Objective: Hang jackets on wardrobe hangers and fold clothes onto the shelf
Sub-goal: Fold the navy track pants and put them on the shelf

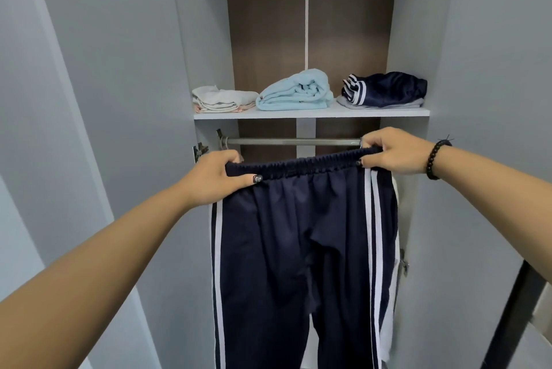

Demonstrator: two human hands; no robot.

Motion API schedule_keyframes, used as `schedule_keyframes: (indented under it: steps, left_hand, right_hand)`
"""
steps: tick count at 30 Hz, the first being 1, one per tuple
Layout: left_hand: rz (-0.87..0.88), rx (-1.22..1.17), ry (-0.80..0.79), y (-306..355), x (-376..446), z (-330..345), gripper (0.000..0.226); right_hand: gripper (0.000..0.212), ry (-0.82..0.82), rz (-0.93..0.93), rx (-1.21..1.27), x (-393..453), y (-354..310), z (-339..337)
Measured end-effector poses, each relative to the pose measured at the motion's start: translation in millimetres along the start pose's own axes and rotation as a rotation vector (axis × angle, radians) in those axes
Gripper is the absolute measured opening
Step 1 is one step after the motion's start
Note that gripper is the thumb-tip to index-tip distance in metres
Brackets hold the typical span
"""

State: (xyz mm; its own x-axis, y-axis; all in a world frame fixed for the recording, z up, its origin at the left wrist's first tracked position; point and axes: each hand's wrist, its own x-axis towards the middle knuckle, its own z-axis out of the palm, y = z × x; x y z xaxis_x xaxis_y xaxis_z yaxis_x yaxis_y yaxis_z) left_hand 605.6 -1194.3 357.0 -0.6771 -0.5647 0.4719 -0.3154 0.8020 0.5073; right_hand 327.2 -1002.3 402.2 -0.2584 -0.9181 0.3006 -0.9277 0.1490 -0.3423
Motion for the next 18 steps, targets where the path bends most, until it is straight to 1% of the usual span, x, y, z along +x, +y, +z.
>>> schedule_keyframes:
  steps: [2,4,6,8,10,12,13,15,16,18]
  left_hand:
    - [-0.039,-0.065,-0.002,1,-2,-3,0.036]
    - [-0.102,-0.089,-0.048,0,-1,-1,0.034]
    - [-0.233,-0.179,-0.098,-5,1,5,0.035]
    - [-0.374,-0.34,-0.12,-7,3,15,0.043]
    - [-0.514,-0.509,-0.087,-3,5,25,0.054]
    - [-0.667,-0.699,-0.016,5,5,33,0.051]
    - [-0.715,-0.787,-0.002,8,6,38,0.047]
    - [-0.749,-0.937,-0.017,15,7,46,0.041]
    - [-0.746,-0.996,-0.026,18,7,50,0.037]
    - [-0.701,-1.048,-0.021,28,8,57,0.029]
  right_hand:
    - [0.028,0.084,0.034,0.016,4,-1,2]
    - [0.028,0.141,0.09,0.045,8,-4,8]
    - [0.03,0.159,0.163,0.031,13,-9,20]
    - [0.034,0.173,0.235,0.01,19,-15,36]
    - [0.033,0.195,0.3,0.012,24,-22,50]
    - [0.03,0.214,0.376,0.102,26,-27,58]
    - [0.03,0.209,0.407,0.174,25,-31,60]
    - [0.03,0.196,0.417,0.285,25,-35,63]
    - [0.024,0.196,0.403,0.327,25,-38,65]
    - [0.006,0.201,0.387,0.469,23,-47,67]
